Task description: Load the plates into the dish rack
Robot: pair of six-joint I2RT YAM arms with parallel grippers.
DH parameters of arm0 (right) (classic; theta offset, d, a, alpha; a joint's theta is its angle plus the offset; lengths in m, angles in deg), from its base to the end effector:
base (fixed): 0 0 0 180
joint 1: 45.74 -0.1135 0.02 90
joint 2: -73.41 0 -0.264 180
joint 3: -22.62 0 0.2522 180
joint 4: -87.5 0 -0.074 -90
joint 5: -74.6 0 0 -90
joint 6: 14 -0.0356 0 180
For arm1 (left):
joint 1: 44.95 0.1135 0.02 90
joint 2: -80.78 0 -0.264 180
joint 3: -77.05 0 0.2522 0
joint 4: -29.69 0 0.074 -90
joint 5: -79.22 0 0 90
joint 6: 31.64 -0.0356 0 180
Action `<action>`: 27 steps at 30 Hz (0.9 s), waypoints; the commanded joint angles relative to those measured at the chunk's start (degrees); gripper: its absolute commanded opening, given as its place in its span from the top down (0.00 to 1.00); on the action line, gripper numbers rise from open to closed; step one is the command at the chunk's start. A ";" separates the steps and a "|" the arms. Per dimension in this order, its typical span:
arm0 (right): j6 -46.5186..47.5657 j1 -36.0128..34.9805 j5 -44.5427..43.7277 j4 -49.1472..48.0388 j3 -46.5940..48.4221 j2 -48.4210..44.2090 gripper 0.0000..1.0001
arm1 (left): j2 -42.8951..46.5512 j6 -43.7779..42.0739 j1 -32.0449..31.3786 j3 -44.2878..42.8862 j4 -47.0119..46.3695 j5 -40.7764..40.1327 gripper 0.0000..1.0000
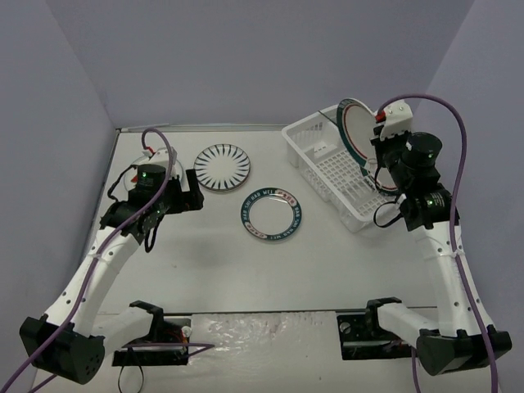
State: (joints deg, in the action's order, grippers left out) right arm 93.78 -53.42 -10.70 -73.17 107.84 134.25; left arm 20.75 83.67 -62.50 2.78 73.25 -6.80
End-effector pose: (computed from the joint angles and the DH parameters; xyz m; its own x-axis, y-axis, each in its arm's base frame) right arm 0.2277 0.0336 0.4578 0.1484 -0.2871 -0.9463 -0.1772 0.9337 -0.3110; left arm 0.2167 -0.0711 0.3506 -0.5753 -0.2653 -0.7737 0.1245 0.9065 -0.4035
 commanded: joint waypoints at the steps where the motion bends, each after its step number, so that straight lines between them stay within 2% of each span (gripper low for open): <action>1: 18.64 3.14 -11.05 -0.36 0.37 3.68 1.00 | -1.56 -8.39 0.33 -1.41 2.95 -3.45 0.03; 6: 23.39 5.89 -9.96 -0.56 0.07 8.23 1.00 | -3.04 -9.21 0.38 0.77 1.82 -2.10 0.03; 11: 24.13 7.42 -8.67 -0.65 0.68 14.56 1.00 | -3.62 -9.24 1.06 1.48 2.28 -0.90 0.03; 18: 27.28 7.42 -11.84 -1.35 -1.46 17.71 1.00 | -2.84 -8.66 2.22 2.01 2.22 -0.47 0.03; 27: 26.99 9.42 -11.03 -4.36 -4.07 20.45 1.00 | -2.73 -8.26 3.63 2.40 1.66 0.93 0.03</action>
State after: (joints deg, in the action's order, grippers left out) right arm 119.71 -44.94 -20.13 -70.53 104.16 153.99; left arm 16.83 75.51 -59.73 6.01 77.04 -6.79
